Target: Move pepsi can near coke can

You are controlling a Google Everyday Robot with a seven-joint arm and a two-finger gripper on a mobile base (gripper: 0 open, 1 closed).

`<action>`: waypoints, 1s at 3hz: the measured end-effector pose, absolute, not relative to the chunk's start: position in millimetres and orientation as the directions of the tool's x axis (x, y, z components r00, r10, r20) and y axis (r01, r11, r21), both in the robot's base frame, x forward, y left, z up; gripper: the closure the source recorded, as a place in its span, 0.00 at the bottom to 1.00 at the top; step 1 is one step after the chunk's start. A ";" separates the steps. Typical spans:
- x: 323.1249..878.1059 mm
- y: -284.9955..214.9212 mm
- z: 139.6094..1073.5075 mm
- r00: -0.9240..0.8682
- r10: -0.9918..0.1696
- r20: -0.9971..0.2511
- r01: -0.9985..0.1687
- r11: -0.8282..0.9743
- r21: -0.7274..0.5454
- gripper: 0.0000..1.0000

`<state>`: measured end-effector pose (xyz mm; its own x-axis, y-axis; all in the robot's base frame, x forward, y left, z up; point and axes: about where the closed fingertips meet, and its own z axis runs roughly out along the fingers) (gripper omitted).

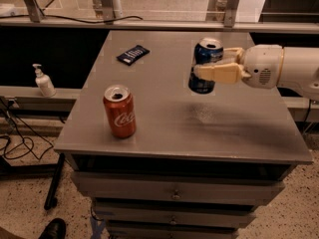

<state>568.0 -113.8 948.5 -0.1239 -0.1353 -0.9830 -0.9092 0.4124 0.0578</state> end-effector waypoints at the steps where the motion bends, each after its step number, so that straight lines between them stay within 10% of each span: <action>1: 541.8 -90.8 935.4 -0.140 -0.143 -0.980 -0.929 0.362 0.080 1.00; 3: 506.4 -42.3 902.7 -0.088 -0.180 -0.980 -0.968 0.247 0.041 1.00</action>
Offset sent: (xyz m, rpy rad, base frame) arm -0.0677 0.0758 -0.0575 -0.0371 0.0007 0.1984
